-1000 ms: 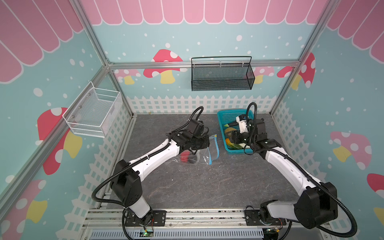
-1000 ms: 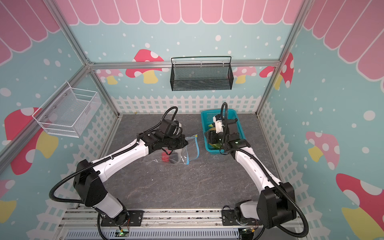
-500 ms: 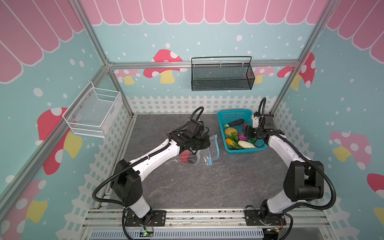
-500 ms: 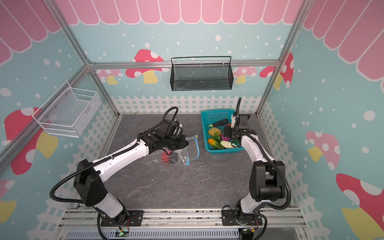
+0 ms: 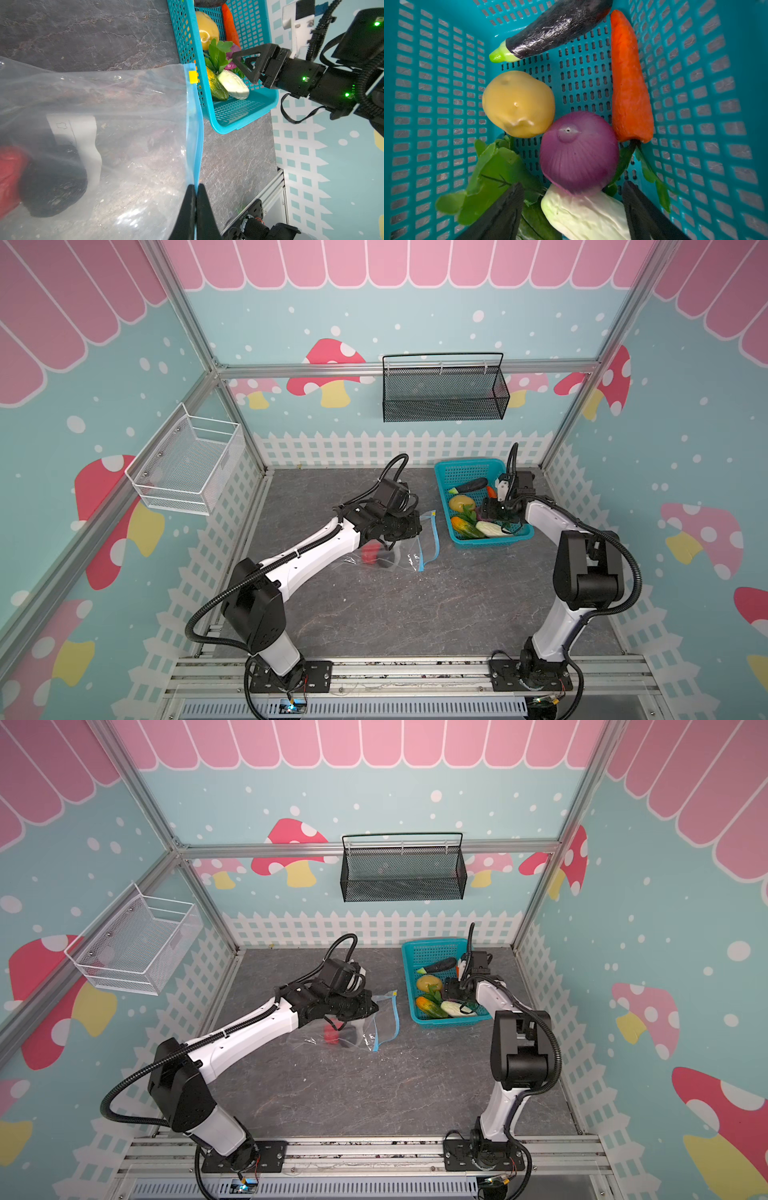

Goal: Place the food in the zip-top bag and seal the zipper
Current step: 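Move the right gripper back over the basket while the left holds the bag, then lower the right gripper onto the purple onion and grasp it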

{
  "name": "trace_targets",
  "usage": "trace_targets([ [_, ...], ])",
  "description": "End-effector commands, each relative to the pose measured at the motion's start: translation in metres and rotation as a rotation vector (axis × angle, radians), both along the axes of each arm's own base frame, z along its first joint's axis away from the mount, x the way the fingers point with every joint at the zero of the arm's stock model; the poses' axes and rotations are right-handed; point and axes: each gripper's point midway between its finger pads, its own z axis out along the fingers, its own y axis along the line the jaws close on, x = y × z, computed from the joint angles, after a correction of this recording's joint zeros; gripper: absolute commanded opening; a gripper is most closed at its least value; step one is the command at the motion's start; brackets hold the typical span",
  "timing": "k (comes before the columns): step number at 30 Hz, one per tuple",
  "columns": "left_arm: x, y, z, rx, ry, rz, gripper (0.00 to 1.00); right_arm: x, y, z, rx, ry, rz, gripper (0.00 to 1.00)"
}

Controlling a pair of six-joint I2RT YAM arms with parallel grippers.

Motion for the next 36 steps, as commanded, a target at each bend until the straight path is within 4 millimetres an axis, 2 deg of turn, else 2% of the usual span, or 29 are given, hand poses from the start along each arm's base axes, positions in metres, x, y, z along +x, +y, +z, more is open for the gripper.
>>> trace_targets([
  [1,0.005,-0.005,0.012,-0.028,-0.03,-0.013,0.0,0.008,0.003,0.0,0.003,-0.002,0.018,0.78],
  [3,0.005,-0.005,0.012,-0.029,-0.031,-0.013,0.0,0.01,0.005,-0.005,0.005,0.006,0.022,0.79],
  [4,0.005,-0.005,0.012,-0.028,-0.031,-0.012,0.0,0.011,0.006,-0.004,0.006,0.006,0.025,0.83],
  [6,0.004,-0.005,0.013,-0.029,-0.032,-0.012,0.0,0.012,0.007,-0.003,0.002,0.001,0.028,0.84],
  [7,0.005,-0.004,0.013,-0.029,-0.034,-0.01,0.0,0.012,0.008,-0.017,0.001,0.03,0.029,0.84],
  [20,0.005,-0.003,0.013,-0.028,-0.034,-0.004,0.0,0.018,0.014,-0.032,-0.021,0.058,0.038,0.9],
  [24,0.004,-0.003,0.013,-0.029,-0.032,-0.006,0.0,0.023,0.015,-0.032,-0.015,0.053,0.039,0.89],
  [30,0.004,-0.004,0.013,-0.029,-0.032,-0.008,0.0,0.026,0.018,-0.034,-0.003,0.053,0.044,0.81],
  [36,0.005,-0.004,0.012,-0.028,-0.03,-0.005,0.0,0.026,0.019,-0.024,0.005,0.036,0.046,0.76],
])
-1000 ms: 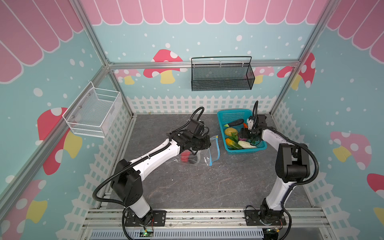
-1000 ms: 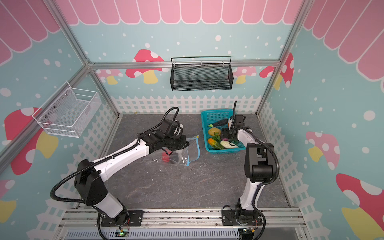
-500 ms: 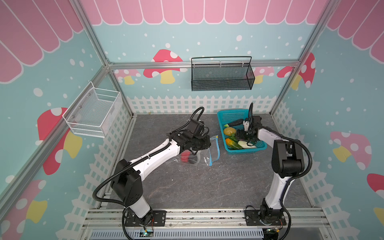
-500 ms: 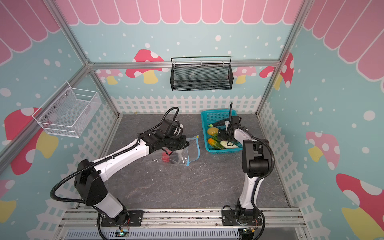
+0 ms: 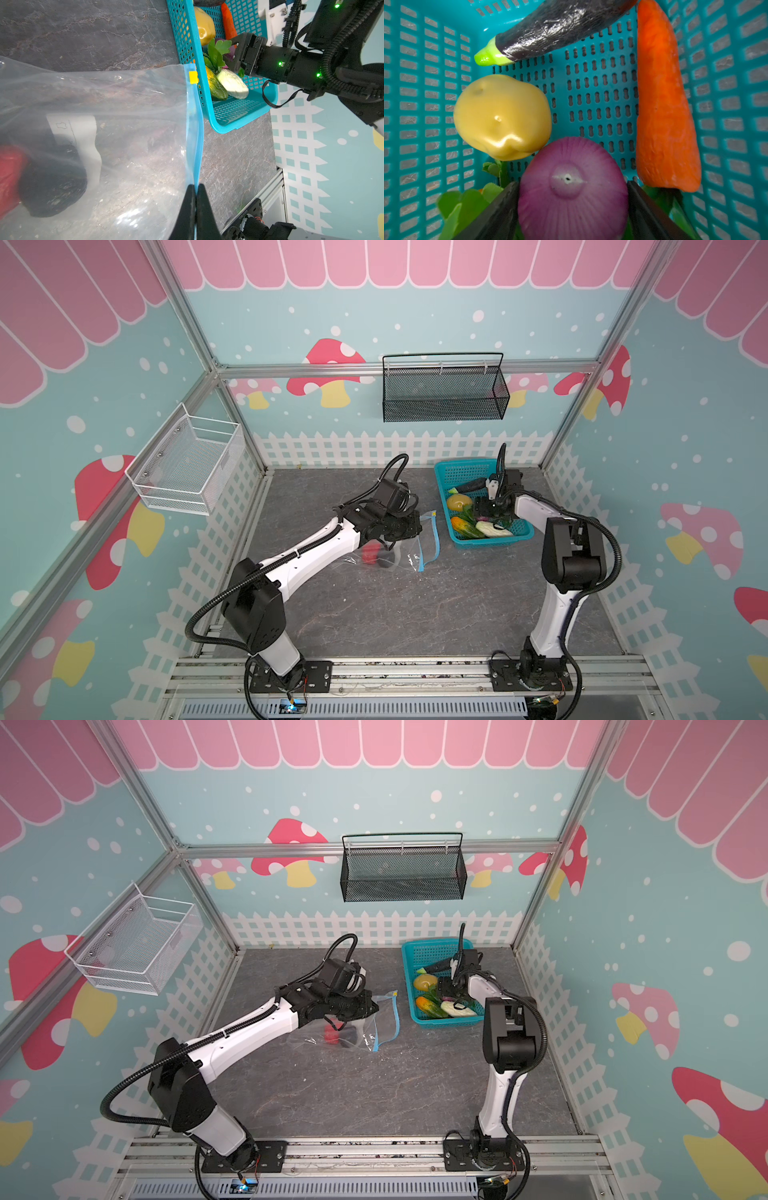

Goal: Place the food in the zip-top bag and seal the zipper
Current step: 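Lower the right gripper onto the purple onion and grasp it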

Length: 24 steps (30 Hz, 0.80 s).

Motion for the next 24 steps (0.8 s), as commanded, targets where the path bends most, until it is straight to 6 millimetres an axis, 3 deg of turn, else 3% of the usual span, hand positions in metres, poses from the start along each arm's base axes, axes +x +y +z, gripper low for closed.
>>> trace_targets([
  [1,0.004,-0.004,0.012,-0.027,-0.031,-0.005,0.0,0.003,0.004,0.008,0.003,-0.014,0.013,0.75],
  [14,0.006,-0.003,0.005,-0.014,-0.02,0.002,0.0,0.001,0.002,0.031,0.007,-0.062,-0.001,0.7],
  [19,0.006,-0.004,0.003,-0.014,-0.013,0.002,0.0,-0.003,0.003,0.03,0.014,-0.061,-0.003,0.68],
  [20,0.006,-0.004,0.002,-0.013,-0.013,0.002,0.0,-0.003,0.003,0.044,0.016,-0.093,-0.003,0.68],
  [24,0.005,-0.002,0.001,-0.011,-0.013,0.009,0.0,-0.008,0.004,0.052,0.025,-0.113,-0.004,0.68],
])
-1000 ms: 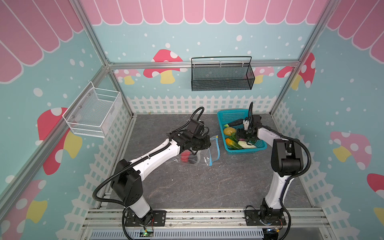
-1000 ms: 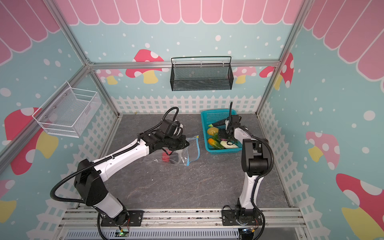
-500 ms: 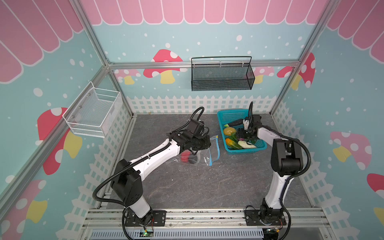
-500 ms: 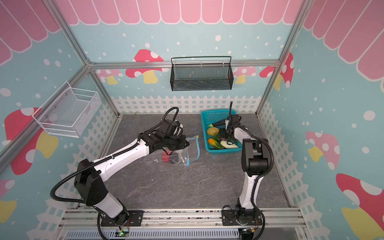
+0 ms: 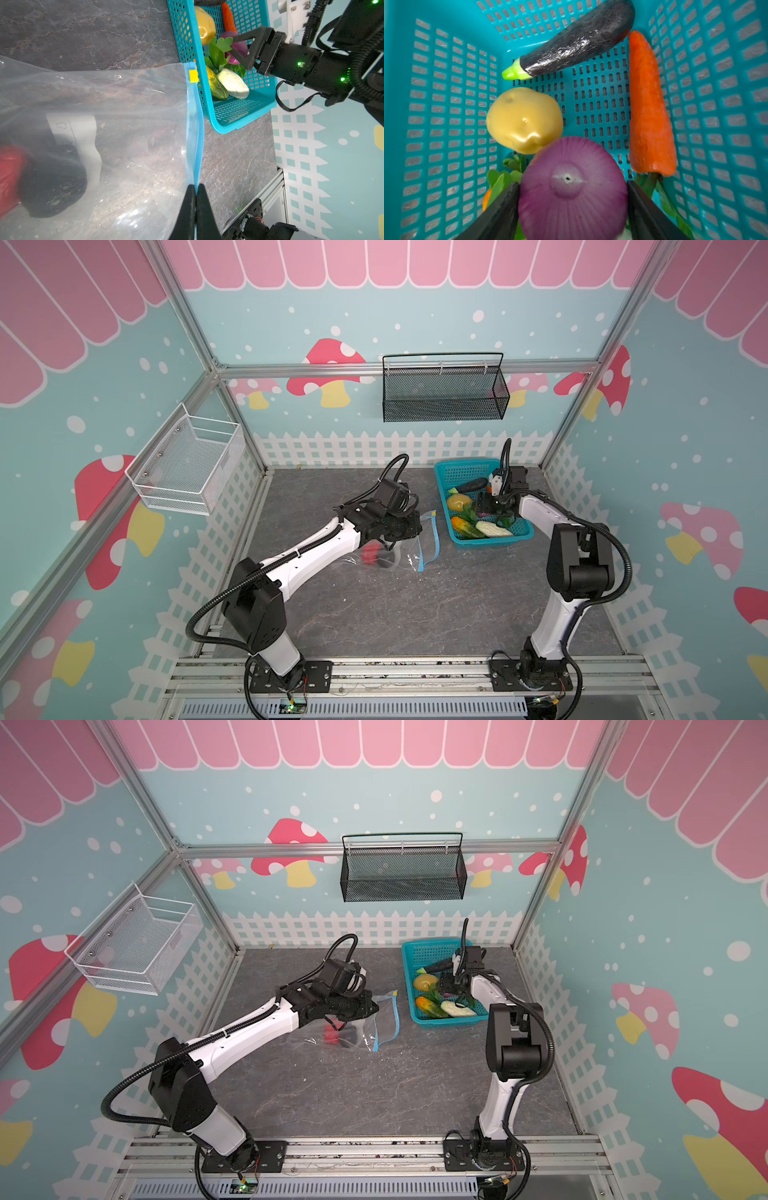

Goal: Place the food in the zip-top bag and seal the zipper
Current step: 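Lower the right gripper onto the purple onion and grasp it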

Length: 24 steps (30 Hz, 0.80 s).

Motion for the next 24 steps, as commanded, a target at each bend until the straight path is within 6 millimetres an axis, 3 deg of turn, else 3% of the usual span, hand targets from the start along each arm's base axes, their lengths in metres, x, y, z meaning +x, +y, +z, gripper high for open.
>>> trace_targets([
  [1,0.005,-0.002,0.001,-0.012,-0.012,0.012,0.0,-0.005,0.004,0.018,0.016,-0.044,0.003,0.67],
  [24,0.006,-0.004,-0.004,-0.006,-0.004,0.029,0.0,-0.047,0.015,0.038,0.119,-0.119,0.008,0.65],
])
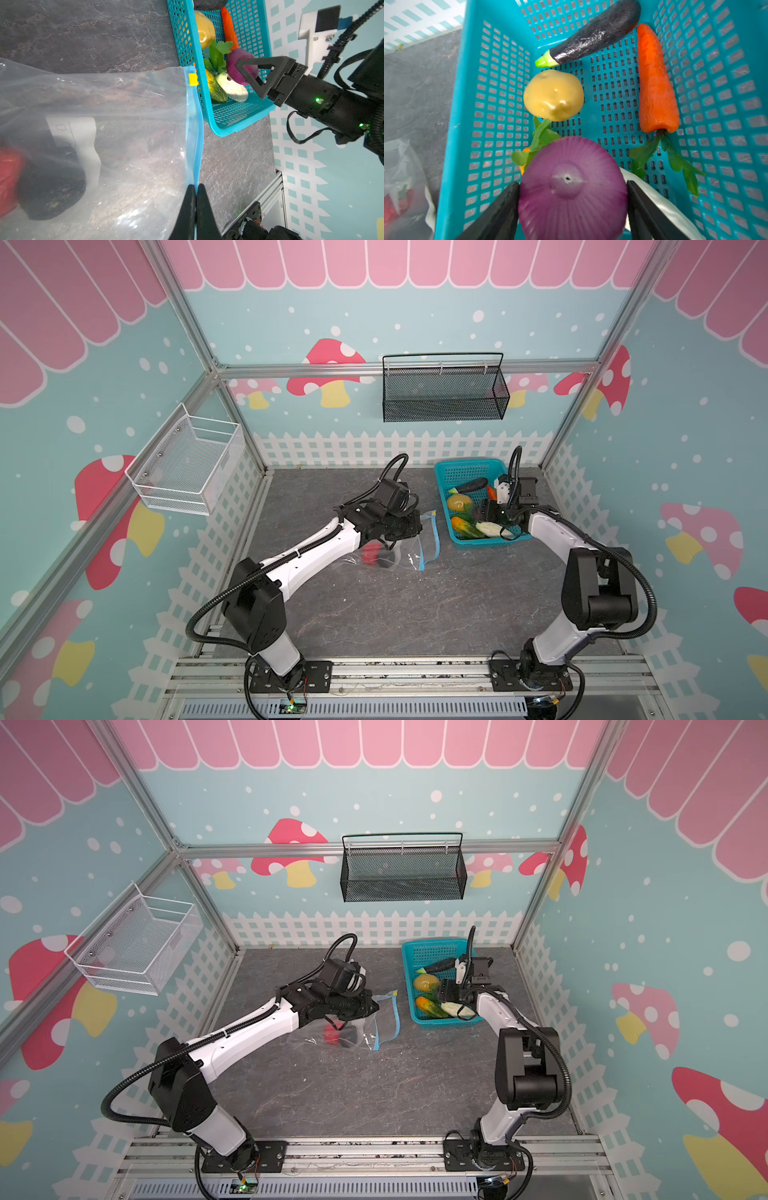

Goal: Place the food in the zip-top bag and seal the zipper
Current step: 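Lower the right gripper onto the purple onion and grasp it, then carry the purple onion with the right gripper to the bag mouth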

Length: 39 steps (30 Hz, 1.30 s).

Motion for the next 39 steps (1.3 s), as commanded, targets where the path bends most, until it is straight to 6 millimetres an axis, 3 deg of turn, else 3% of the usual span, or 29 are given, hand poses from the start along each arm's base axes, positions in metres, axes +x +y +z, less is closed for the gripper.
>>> trace_targets([
  [1,0.003,-0.003,-0.005,0.0,0.003,0.014,0.0,-0.004,0.004,0.013,0.025,-0.039,0.005,0.65],
  [5,0.004,-0.005,-0.005,-0.002,0.003,0.013,0.0,-0.011,0.007,0.021,0.044,-0.052,0.014,0.65],
  [16,0.007,-0.008,0.009,-0.023,-0.019,0.009,0.0,-0.036,0.029,0.066,0.129,-0.13,0.113,0.64],
  [19,0.008,-0.009,0.012,-0.027,-0.024,0.009,0.0,-0.052,0.045,0.076,0.185,-0.149,0.172,0.64],
  [25,0.007,-0.006,0.016,-0.028,-0.031,0.013,0.0,-0.093,0.096,0.095,0.305,-0.22,0.35,0.63],
  [30,0.006,-0.005,0.019,-0.03,-0.038,0.018,0.0,-0.118,0.138,0.088,0.322,-0.206,0.463,0.64],
  [39,0.003,-0.003,0.026,-0.038,-0.049,0.017,0.0,-0.129,0.169,0.061,0.344,-0.146,0.522,0.62],
])
